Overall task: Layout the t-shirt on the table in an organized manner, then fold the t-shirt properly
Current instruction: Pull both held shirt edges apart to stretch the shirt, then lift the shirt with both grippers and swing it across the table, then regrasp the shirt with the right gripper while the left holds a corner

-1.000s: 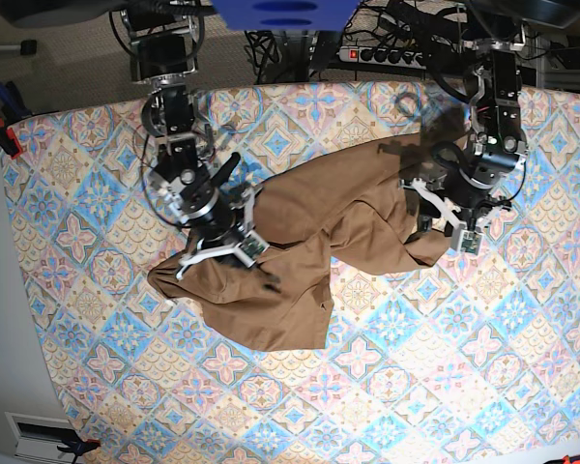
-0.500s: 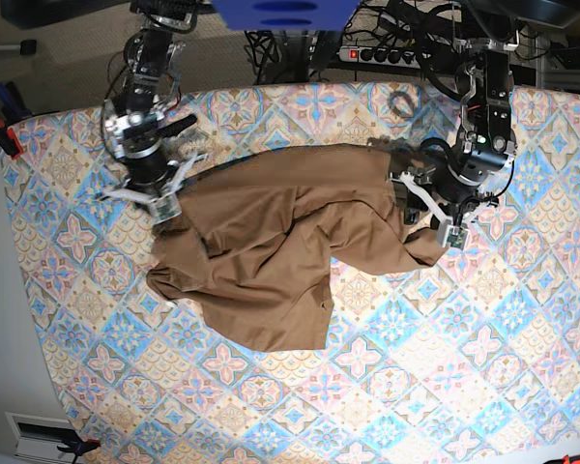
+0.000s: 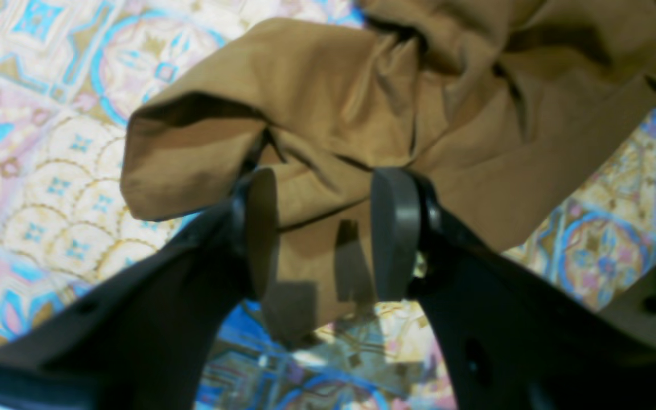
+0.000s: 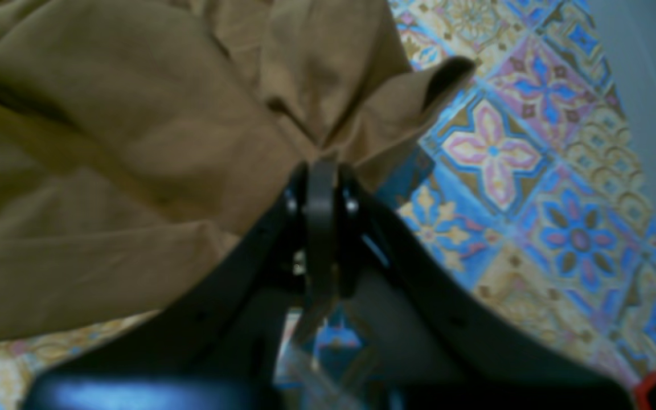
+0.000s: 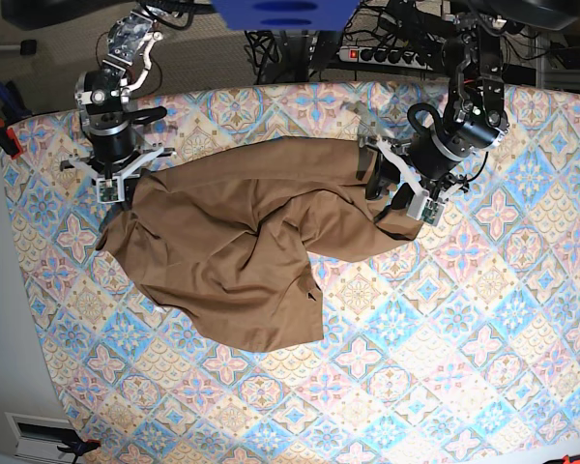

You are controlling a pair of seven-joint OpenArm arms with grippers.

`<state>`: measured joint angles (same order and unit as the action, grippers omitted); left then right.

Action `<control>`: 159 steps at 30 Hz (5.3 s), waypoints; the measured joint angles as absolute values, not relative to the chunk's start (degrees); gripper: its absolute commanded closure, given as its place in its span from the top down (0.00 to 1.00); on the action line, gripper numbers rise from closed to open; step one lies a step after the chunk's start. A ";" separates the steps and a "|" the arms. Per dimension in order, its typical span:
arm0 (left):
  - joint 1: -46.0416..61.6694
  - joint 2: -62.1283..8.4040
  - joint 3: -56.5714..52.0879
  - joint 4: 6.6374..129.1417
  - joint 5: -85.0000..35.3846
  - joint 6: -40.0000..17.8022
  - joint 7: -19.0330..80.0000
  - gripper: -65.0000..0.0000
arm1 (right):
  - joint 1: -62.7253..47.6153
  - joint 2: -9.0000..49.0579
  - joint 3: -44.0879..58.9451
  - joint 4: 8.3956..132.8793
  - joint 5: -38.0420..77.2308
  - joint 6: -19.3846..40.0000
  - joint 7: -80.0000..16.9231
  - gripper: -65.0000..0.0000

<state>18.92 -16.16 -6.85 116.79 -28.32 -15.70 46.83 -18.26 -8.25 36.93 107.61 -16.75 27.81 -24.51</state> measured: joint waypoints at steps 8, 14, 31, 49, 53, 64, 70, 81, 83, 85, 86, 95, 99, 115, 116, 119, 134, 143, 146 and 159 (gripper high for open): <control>20.29 -16.21 -6.98 116.79 -33.36 -16.56 46.76 0.68 | -18.26 -8.25 36.82 107.57 -16.93 27.86 -24.36 0.00; 20.97 -16.16 -7.03 110.61 -34.72 -16.60 46.13 0.68 | -18.94 -8.23 36.86 107.57 -16.91 27.83 -24.34 0.00; 18.72 -12.08 -5.08 99.72 -26.50 -16.78 38.52 0.68 | -20.18 -8.27 36.91 107.42 -16.93 27.88 -24.56 0.00; 16.58 -13.04 -0.64 106.19 -24.99 -16.19 48.40 0.00 | -20.01 -8.25 36.82 107.42 -16.93 27.83 -24.56 0.00; 14.85 -12.99 -0.64 113.58 -25.52 -16.43 49.45 0.00 | -19.97 -8.27 36.86 107.42 -16.91 27.88 -24.58 0.00; -6.04 -12.82 -4.73 114.41 -25.32 -16.43 64.40 0.00 | -6.09 -5.65 36.64 108.18 -16.58 28.88 -28.23 0.00; -17.34 -13.87 -4.62 105.10 -25.93 -15.03 65.28 0.00 | 9.08 -0.01 36.60 107.63 -16.62 30.83 -40.69 0.00; -40.14 -15.14 -4.69 85.80 -25.67 -15.05 64.60 0.00 | 26.89 4.95 25.74 96.23 -15.90 31.97 -48.23 0.00; -43.86 -15.27 -4.75 80.97 -25.41 -14.90 64.38 0.00 | 30.09 4.73 25.67 91.13 -16.73 32.25 -49.98 0.00; -47.20 -15.09 -4.56 77.06 -25.32 -14.96 61.95 0.00 | 35.73 5.04 25.71 86.21 -16.58 31.92 -49.23 0.00; -49.10 -15.11 -3.68 74.85 -25.69 -15.07 61.01 0.00 | 38.79 5.26 25.76 83.85 -16.29 31.77 -48.34 0.00; -60.73 -16.36 5.23 57.69 -22.87 -15.05 51.16 0.00 | 52.75 5.61 25.78 63.92 -16.93 31.83 -41.89 0.00; -66.76 -16.64 5.61 49.47 -22.79 -15.05 47.72 0.00 | 58.50 7.55 25.76 56.07 -16.71 31.16 -37.04 0.00; -72.40 -16.84 5.48 47.22 -22.46 -15.03 46.17 0.00 | 70.96 13.23 25.82 46.00 -16.88 26.63 -31.57 0.00; -72.38 -16.84 5.48 47.24 -22.46 -15.03 46.19 0.00 | 70.94 13.15 25.71 46.06 -16.67 26.98 -31.59 0.00; -71.92 -16.84 5.50 47.42 -22.33 -14.83 49.32 0.00 | 69.76 13.06 25.65 46.13 -16.73 26.92 -31.73 0.00; -30.28 -19.14 -4.25 106.21 -22.83 -14.85 78.26 0.00 | 47.00 6.98 24.45 64.25 -15.99 26.06 -29.89 0.04; 0.58 -18.79 -21.50 120.44 -34.68 -19.40 77.69 0.00 | 39.51 5.61 13.61 75.07 -16.32 25.74 -34.28 0.22; 9.13 -19.22 -28.99 120.09 -36.71 -22.59 78.50 0.00 | 33.93 4.27 10.87 78.37 -15.79 26.30 -34.63 0.23; 31.00 -23.68 -34.70 120.18 -38.72 -33.69 77.14 0.00 | 24.45 -2.26 -6.04 78.46 -16.60 27.75 -39.59 0.36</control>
<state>31.00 -23.68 -34.70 120.18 -38.72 -33.69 77.14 24.45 -2.26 -6.04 78.46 -16.60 27.75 -39.59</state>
